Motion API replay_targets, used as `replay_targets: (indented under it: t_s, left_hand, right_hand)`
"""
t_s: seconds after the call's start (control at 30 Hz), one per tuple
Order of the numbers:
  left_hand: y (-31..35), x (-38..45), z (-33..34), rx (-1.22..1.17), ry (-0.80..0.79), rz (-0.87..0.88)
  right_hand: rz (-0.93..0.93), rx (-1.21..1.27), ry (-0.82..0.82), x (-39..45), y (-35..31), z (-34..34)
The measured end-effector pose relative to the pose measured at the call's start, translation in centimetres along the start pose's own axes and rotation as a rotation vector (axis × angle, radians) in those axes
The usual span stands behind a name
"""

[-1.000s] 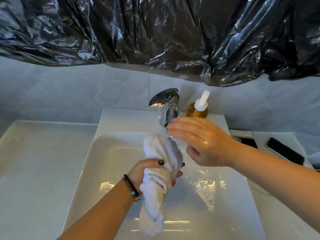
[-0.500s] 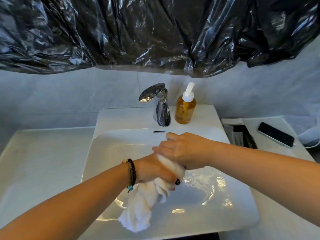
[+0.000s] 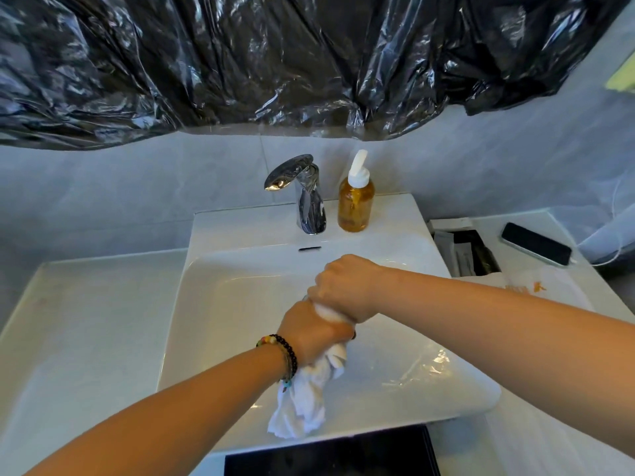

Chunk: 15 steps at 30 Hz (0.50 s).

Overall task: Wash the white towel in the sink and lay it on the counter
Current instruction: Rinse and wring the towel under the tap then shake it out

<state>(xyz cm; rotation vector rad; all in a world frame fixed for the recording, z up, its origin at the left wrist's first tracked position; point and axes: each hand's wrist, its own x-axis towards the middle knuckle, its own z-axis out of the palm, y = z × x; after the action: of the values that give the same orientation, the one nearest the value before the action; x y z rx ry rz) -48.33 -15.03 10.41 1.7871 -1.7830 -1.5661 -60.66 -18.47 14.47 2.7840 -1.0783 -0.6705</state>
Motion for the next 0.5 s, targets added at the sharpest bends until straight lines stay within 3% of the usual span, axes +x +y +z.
replay_targets:
  t_s: [0.2,0.3,0.37,0.43,0.5]
  left_hand:
    - [2.3,0.3,-0.3,-0.317,0.221,0.088]
    - [2.8,-0.5,0.6,-0.333,0.19,0.168]
    - [3.1,-1.3,1.6,-0.398,0.159,0.168]
    - [3.5,-1.8,2.4,-0.537,0.2,0.13]
    - [4.2,-1.7,2.7,-0.695,0.294,0.088]
  right_hand:
    - [0.198,0.21,0.157,-1.5,1.9,-0.9]
    - [0.233,0.372,0.332,-4.6,1.2,0.6]
    - [0.295,0.68,0.56,-6.8,0.3,3.0]
    - [0.521,1.215,0.726,-8.1,-1.2,5.2]
    - [0.855,1.83,0.672,-8.8,-3.3,7.2]
